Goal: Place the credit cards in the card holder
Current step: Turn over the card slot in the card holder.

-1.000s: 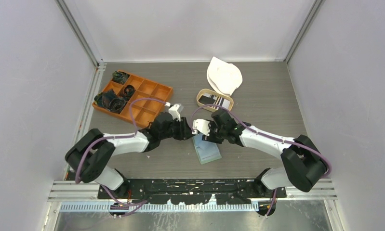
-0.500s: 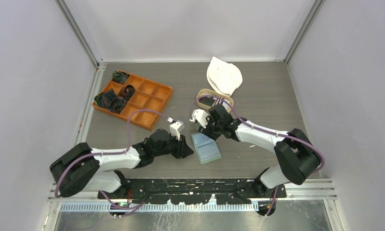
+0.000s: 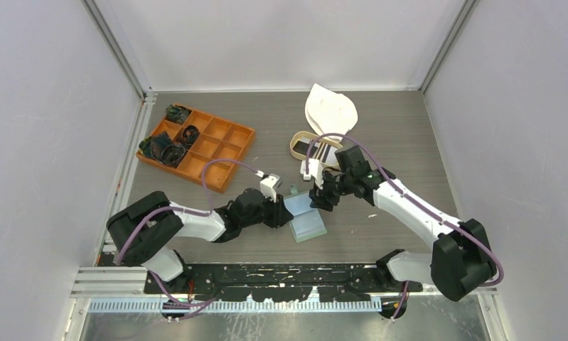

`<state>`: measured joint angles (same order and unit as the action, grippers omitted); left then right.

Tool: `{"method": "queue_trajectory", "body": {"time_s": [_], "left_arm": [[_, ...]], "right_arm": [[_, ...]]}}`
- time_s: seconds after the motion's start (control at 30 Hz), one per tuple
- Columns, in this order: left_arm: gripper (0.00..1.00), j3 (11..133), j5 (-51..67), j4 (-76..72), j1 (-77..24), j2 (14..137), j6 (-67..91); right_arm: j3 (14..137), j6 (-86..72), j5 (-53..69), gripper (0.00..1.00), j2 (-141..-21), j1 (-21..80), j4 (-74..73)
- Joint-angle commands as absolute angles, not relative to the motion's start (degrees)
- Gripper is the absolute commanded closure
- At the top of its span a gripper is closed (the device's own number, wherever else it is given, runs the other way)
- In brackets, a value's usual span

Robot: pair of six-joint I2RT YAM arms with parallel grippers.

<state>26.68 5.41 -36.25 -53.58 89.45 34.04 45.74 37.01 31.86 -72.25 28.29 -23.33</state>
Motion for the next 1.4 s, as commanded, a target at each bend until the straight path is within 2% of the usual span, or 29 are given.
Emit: {"method": "queue_trajectory", "body": {"time_s": [0.0, 0.23, 0.4, 0.57, 0.7, 0.9, 0.97, 1.13, 1.37], "left_arm": [[0.74, 27.8, 0.8, -40.6, -52.7, 88.7, 33.9], [0.71, 24.5, 2.7, -48.0, -52.7, 89.3, 33.9], [0.71, 22.1, 4.3, -52.8, -52.7, 89.9, 35.0], [0.71, 18.9, 4.7, -57.8, -52.6, 89.0, 35.3], [0.70, 19.1, 4.7, -51.8, -52.6, 84.2, 33.8], [0.67, 20.0, 6.6, -41.0, -52.6, 78.2, 29.8], [0.65, 19.4, 7.4, -40.8, -52.6, 77.8, 27.6], [0.63, 17.6, 8.0, -42.9, -52.6, 78.2, 24.5], [0.63, 17.4, 8.9, -47.7, -52.7, 81.2, 28.2]], "right_arm": [[45.7, 52.6, 44.4, 0.45, -71.6, 28.5, -33.1], [46.5, 52.7, 32.7, 0.41, -79.1, 32.4, -31.2], [47.1, 53.7, 29.2, 0.37, -82.8, 34.1, -31.8], [47.7, 53.6, 26.2, 0.39, -84.7, 35.5, -32.1], [48.1, 53.4, 24.0, 0.48, -86.2, 36.7, -32.2], [50.1, 48.6, 22.8, 0.72, -87.1, 37.0, -31.5], [51.2, 45.7, 23.4, 0.75, -86.6, 37.0, -31.1], [51.9, 42.4, 24.1, 0.75, -85.5, 36.9, -30.3], [51.7, 33.2, 14.8, 0.59, -85.5, 36.6, -22.5]]}}
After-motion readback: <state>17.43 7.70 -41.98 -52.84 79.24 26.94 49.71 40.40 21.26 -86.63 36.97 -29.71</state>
